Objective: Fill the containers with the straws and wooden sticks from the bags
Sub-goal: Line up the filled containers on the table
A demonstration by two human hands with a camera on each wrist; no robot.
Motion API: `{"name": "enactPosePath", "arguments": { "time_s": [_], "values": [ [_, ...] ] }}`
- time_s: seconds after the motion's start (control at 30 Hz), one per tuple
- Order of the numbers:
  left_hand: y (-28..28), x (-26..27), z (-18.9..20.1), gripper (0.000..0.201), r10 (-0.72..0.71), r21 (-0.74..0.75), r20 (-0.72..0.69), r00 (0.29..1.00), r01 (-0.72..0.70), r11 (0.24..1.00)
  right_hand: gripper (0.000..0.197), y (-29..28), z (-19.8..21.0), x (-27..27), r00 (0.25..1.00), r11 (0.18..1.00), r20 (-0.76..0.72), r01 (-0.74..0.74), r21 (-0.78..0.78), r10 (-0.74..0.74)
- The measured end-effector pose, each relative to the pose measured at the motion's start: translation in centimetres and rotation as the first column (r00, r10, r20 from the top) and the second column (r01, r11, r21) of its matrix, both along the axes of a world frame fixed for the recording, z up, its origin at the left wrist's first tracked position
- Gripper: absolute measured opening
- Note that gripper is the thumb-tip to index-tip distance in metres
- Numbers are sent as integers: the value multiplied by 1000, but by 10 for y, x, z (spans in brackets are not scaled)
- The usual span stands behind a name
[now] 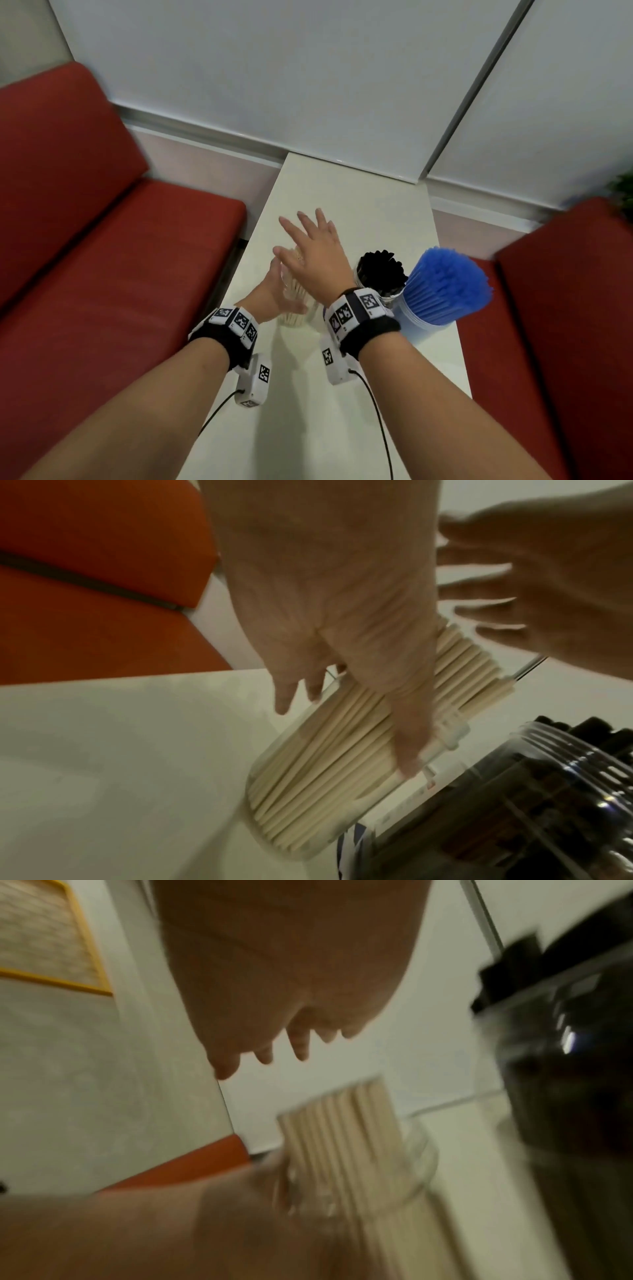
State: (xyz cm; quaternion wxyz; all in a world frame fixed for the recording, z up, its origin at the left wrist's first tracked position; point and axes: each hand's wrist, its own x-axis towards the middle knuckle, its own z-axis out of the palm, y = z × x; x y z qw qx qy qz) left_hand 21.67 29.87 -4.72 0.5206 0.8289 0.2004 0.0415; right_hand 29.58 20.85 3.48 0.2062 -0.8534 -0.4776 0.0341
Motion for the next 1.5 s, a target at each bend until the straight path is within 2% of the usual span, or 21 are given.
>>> {"name": "enactPosePath", "arguments": {
  "time_s": [0.03, 0.07, 0.1, 0.17, 0.2, 0.23, 0.3, 0.33, 0.37, 0.47, 0.57, 0.7, 0.83, 1.03, 1.07, 1.13, 1.2, 1.27, 1.33, 1.43, 1.5],
  "values": [
    [4, -4, 5, 128, 10, 9, -201, 980, -8, 1000, 55, -12, 9, 8, 996, 992, 53, 67, 110, -73],
    [7, -9, 9, 124, 21, 129, -426, 904, 38, 991, 53, -27, 18, 16, 979, 973, 101, 156, 171, -175],
    [6, -15, 18, 106, 31, 231, -632, 774, 150, 961, 52, -41, 23, 25, 952, 952, 121, 259, 162, -280],
    [-1, -22, 33, 59, -32, 252, -817, 575, 407, 878, 59, -63, 24, 37, 902, 904, 99, 426, -34, -421],
    [-7, -21, 37, 45, -107, 198, -812, 573, 444, 874, 65, -70, 20, 40, 887, 875, 91, 462, -143, -453],
    [-18, -17, 41, 37, -204, 107, -750, 629, 420, 901, 71, -75, 14, 40, 880, 851, 80, 474, -225, -469],
    [-43, -2, 44, 17, -279, -47, -436, 856, 288, 956, 74, -79, -2, 36, 876, 840, 67, 479, -257, -478],
    [-58, 7, 45, 10, -193, 9, -241, 951, 201, 979, 69, -81, -9, 34, 874, 848, 76, 484, -216, -479],
    [-73, 16, 46, 11, -81, 108, -82, 993, 90, 990, 62, -83, -15, 32, 873, 859, 100, 487, -158, -477],
    [-102, 34, 32, 46, 8, 220, 90, 996, -27, 975, 38, -89, -24, 33, 876, 886, 137, 463, 33, -463],
    [-116, 44, 14, 82, 82, 23, 184, 979, -88, 996, 29, -93, -28, 37, 929, 932, 87, 352, 82, -359],
    [-127, 52, 1, 86, 241, -147, 258, 936, -208, 967, 18, -102, -23, 44, 986, 981, 20, 165, 106, -168],
    [-120, 57, -4, 99, 245, -139, 265, 933, -214, 967, 8, -105, 12, 60, 999, 970, 47, -6, 244, -5],
    [-118, 60, -8, 98, 207, -175, 226, 952, -170, 970, 25, -98, 56, 70, 996, 826, 33, 55, 562, -88],
    [-118, 60, -9, 99, 209, -170, 221, 952, -174, 970, 30, -97, 50, 65, 993, 860, 42, 71, 505, -107],
    [-118, 58, -7, 100, 200, -121, 206, 958, -178, 977, 43, -96, 26, 52, 982, 973, 89, 152, 174, -169],
    [-117, 57, -8, 85, 166, -66, 219, 961, -155, 986, 53, -100, -5, 42, 971, 962, 147, 210, -174, -186],
    [-117, 56, -7, 78, 154, -19, 224, 962, -154, 988, 54, -102, -22, 41, 965, 951, 200, 214, -224, -170],
    [-115, 58, -7, 86, 149, -28, 213, 966, -146, 989, 53, -100, -25, 44, 968, 961, 211, 182, -207, -137],
    [-118, 55, 1, 86, 122, -41, 211, 970, -116, 992, 54, -105, -16, 53, 989, 961, 138, 90, -260, -55],
    [-123, 51, 15, 73, 136, -113, 158, 978, -118, 987, 59, -108, -1, 55, 998, 955, 58, 20, -296, -3]
  ]
}}
